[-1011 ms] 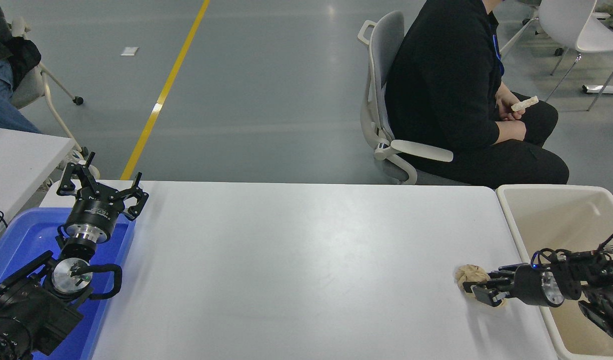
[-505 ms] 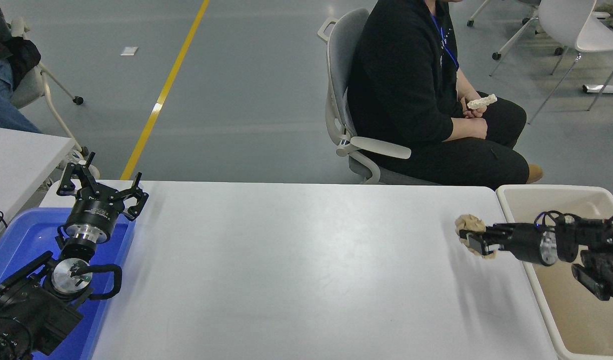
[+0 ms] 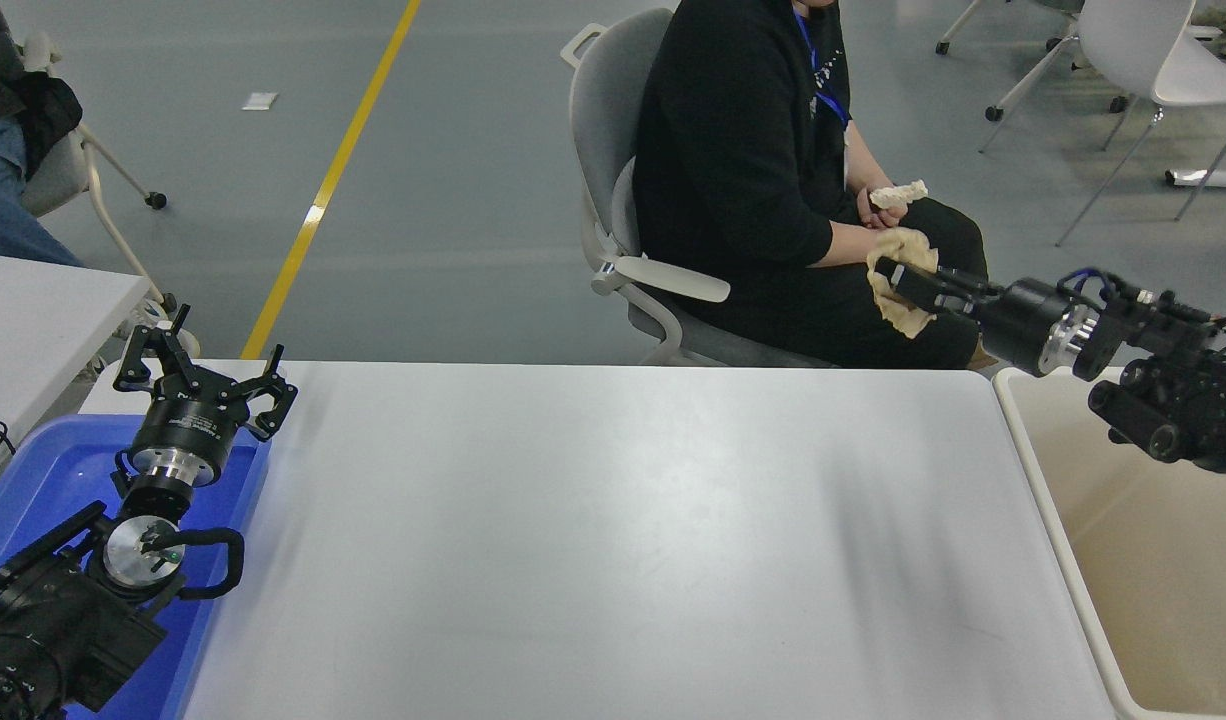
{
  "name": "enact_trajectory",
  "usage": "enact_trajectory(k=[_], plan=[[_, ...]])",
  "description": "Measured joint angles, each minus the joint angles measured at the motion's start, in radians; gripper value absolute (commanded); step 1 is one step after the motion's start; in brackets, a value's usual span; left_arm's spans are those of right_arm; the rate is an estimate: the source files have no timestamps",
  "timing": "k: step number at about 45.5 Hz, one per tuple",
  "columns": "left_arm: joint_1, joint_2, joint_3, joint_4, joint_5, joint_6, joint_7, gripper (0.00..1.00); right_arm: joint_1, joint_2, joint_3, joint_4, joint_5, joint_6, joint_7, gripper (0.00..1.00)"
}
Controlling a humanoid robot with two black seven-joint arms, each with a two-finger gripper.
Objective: Clean the table surface
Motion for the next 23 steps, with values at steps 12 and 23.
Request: enact_trajectory(k=[12,23], plan=[[0.000,0.000,0.000,0.000,0.000,0.000,-0.001,1.00,0.009,-0.025,0.140,-0.052,0.039,0.054,-0.034,0.00],[0.000,0.000,0.000,0.000,0.000,0.000,-0.001,1.00,-0.026,-0.038,0.173,-0.166,0.120,0.085,-0.154,0.00]])
